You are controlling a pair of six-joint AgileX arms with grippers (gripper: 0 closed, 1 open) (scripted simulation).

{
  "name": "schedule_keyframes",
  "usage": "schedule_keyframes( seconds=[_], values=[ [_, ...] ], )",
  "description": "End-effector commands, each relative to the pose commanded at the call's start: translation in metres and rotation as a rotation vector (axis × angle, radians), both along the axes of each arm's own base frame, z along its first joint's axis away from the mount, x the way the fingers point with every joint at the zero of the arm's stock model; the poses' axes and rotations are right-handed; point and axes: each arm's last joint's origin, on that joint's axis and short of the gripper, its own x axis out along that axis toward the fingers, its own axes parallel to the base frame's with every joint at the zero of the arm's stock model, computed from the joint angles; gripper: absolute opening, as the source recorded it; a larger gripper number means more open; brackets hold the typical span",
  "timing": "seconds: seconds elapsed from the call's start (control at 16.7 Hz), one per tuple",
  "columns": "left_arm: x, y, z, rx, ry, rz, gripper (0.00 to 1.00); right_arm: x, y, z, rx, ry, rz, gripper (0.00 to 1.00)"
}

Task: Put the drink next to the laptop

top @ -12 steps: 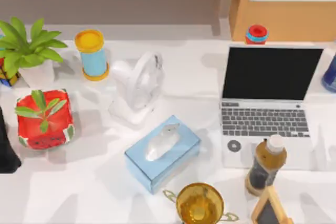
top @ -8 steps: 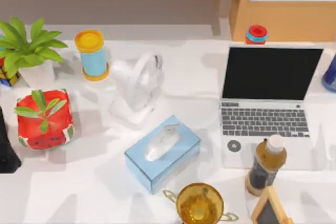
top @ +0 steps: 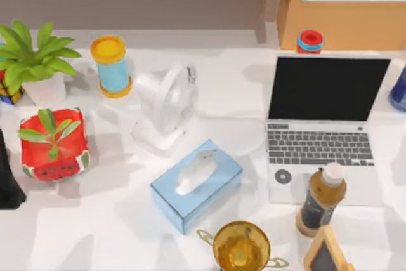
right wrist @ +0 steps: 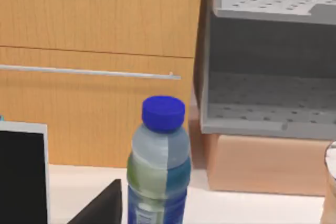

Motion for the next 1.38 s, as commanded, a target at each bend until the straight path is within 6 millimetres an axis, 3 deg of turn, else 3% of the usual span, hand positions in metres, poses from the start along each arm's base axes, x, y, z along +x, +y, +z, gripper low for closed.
schedule_keyframes(
  seconds=[0.3, 0.66, 0.84, 1.2, 1.38],
  values=[
    [0.000, 0.000, 0.000, 0.000, 0.000, 0.000, 1.00, 0.027, -0.048, -0.029, 0.032, 0.133, -0.005, 1.00],
    [0.000, 0.000, 0.000, 0.000, 0.000, 0.000, 1.00, 0.029, -0.095, -0.064, 0.065, 0.167, -0.007, 1.00],
    [0.000, 0.000, 0.000, 0.000, 0.000, 0.000, 1.00, 0.026, -0.104, -0.070, 0.062, 0.159, -0.008, 1.00],
    [0.000, 0.000, 0.000, 0.000, 0.000, 0.000, 1.00, 0.027, -0.104, -0.071, 0.063, 0.160, -0.006, 1.00],
    [0.000, 0.000, 0.000, 0.000, 0.000, 0.000, 1.00, 0.042, -0.108, -0.072, 0.061, 0.157, -0.007, 1.00]
  ],
)
